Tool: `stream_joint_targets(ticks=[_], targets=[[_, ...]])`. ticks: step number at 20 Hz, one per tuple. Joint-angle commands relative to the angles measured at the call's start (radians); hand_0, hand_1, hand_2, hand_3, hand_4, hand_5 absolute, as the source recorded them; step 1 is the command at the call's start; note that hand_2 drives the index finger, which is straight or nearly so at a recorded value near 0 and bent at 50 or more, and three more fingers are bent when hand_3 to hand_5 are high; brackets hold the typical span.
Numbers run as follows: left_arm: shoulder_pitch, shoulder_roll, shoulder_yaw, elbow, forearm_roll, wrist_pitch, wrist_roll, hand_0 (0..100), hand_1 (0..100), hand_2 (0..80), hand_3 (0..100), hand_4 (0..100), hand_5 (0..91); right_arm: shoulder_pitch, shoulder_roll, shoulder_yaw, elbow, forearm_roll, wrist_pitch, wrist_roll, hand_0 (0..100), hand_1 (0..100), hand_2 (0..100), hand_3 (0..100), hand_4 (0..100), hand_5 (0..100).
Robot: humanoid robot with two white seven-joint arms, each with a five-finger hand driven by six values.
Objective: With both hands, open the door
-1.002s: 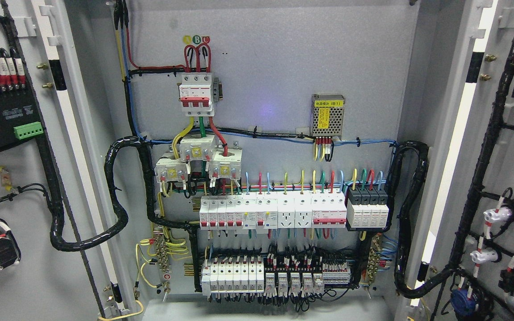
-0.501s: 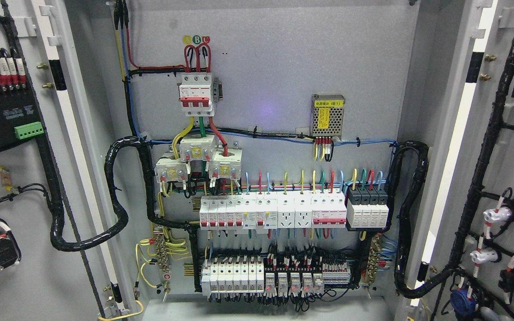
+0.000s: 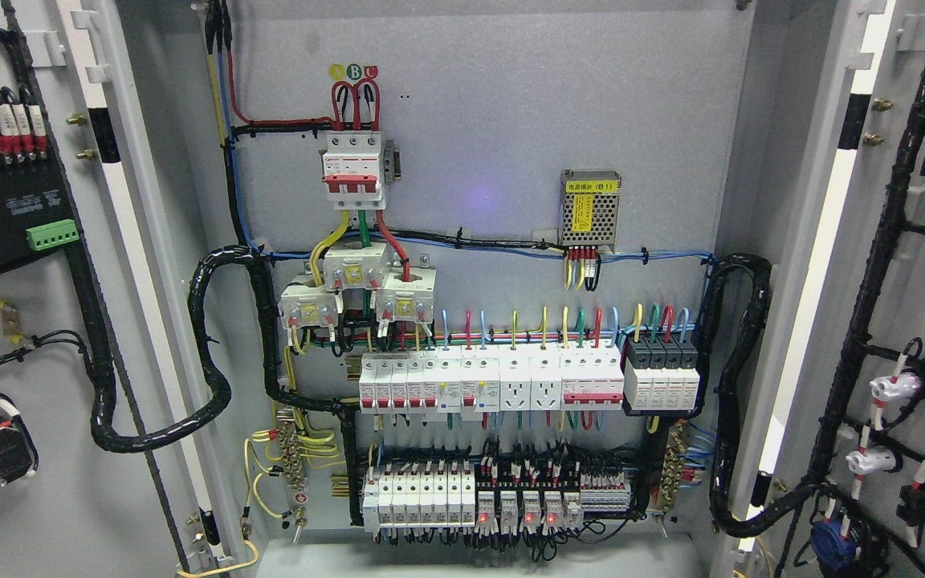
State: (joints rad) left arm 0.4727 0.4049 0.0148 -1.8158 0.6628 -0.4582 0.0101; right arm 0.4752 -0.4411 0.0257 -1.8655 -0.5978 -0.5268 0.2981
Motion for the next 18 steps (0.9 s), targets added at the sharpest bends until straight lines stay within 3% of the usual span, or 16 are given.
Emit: stream_joint_targets(ticks=[1, 3, 7, 10, 12, 16, 18], targets=[[0.01, -0.095, -0.205, 0.263, -0.032, 0.001, 0.002, 0, 0, 0.0, 0, 0, 0.0, 0.003, 0.048, 0.106, 0.333, 0.049, -0.001, 0.001, 19, 0, 0, 0, 0, 0], [0.009, -0.101, -0.219, 0.341, -0.032, 0.001, 0.002, 0, 0, 0.0, 0, 0, 0.0, 0.003, 0.064, 0.109, 0.414, 0.073, -0.001, 0.001, 19, 0, 0, 0, 0, 0], [-0.031, -0.143, -0.242, 0.557, -0.034, 0.001, 0.001, 0, 0, 0.0, 0, 0, 0.0, 0.0, 0.199, 0.091, 0.563, 0.165, -0.01, 0.001, 19, 0, 0, 0, 0, 0], [-0.066, -0.163, -0.249, 0.711, -0.034, 0.001, -0.01, 0, 0, 0.0, 0, 0, 0.0, 0.0, 0.217, 0.091, 0.643, 0.202, -0.059, 0.001, 19, 0, 0, 0, 0, 0], [-0.091, -0.17, -0.26, 0.806, -0.035, 0.003, -0.048, 0, 0, 0.0, 0, 0, 0.0, -0.01, 0.234, 0.094, 0.715, 0.254, -0.062, 0.001, 19, 0, 0, 0, 0, 0], [-0.153, -0.193, -0.265, 1.033, -0.078, 0.004, -0.085, 0, 0, 0.0, 0, 0, 0.0, -0.053, 0.311, 0.083, 0.877, 0.343, -0.062, 0.0, 19, 0, 0, 0, 0, 0], [-0.192, -0.221, -0.265, 1.168, -0.095, 0.004, -0.087, 0, 0, 0.0, 0, 0, 0.0, -0.075, 0.312, 0.085, 0.954, 0.358, -0.062, 0.0, 19, 0, 0, 0, 0, 0]])
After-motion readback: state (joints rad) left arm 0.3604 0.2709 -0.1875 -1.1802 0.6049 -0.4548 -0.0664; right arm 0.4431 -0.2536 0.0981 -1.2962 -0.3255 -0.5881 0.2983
